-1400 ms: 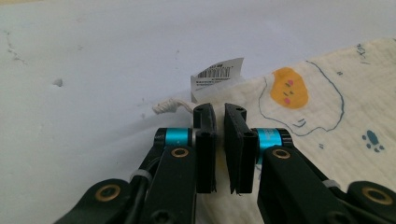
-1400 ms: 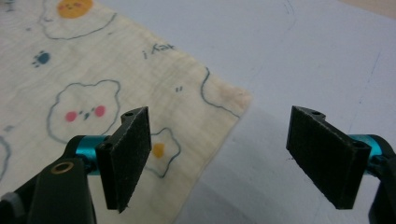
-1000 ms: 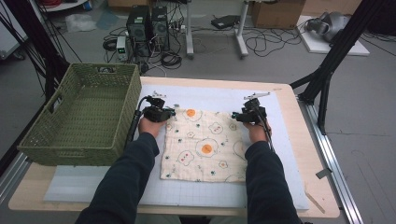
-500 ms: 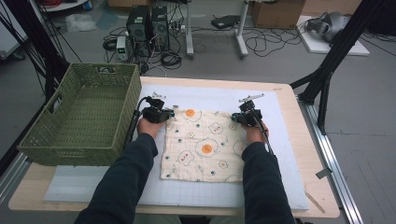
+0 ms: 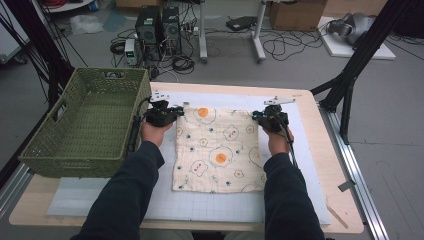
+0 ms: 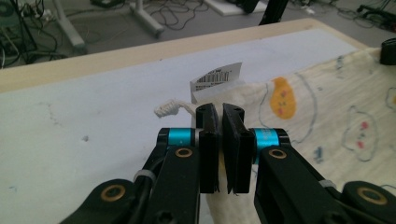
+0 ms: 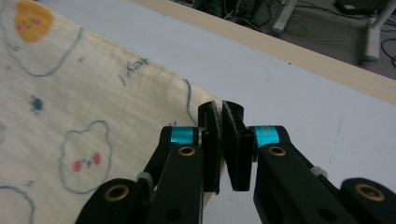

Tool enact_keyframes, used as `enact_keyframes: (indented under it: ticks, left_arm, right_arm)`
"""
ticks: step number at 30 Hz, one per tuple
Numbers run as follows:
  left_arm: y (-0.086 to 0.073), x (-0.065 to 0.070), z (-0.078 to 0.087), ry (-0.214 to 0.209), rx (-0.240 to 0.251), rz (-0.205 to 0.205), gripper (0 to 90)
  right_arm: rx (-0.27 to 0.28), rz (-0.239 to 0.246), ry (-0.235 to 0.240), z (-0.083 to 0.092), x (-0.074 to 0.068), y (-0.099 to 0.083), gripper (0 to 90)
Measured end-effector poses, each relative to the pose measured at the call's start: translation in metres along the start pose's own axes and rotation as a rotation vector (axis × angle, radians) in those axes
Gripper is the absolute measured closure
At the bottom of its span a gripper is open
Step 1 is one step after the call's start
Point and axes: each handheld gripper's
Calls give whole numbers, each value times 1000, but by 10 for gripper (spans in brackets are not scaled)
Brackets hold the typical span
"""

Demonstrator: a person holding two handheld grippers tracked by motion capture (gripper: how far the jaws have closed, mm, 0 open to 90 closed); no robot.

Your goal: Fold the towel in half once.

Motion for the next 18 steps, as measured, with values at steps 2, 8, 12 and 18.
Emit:
enact_keyframes:
  ticks: [2, 8, 12, 18]
  left_arm:
    - [-4, 3, 4, -7, 7, 3, 847]
    - [-9, 9, 21, -29, 24, 13, 847]
    - [-14, 19, 36, -64, 70, 4, 849]
    - [-23, 34, 51, -104, 82, -12, 849]
  right_arm:
    - [11, -6, 9, 6, -1, -3, 860]
    - [24, 2, 40, 27, -9, -9, 860]
    - [29, 15, 75, 41, -20, -14, 860]
    - [25, 44, 84, 58, -33, -18, 860]
Point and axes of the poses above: each handheld gripper's, and its own axes: z roughly backward along the jaws, y roughly out of its top, x roughly to its right, and after that the axes turned 9 degrees about x, right-handed
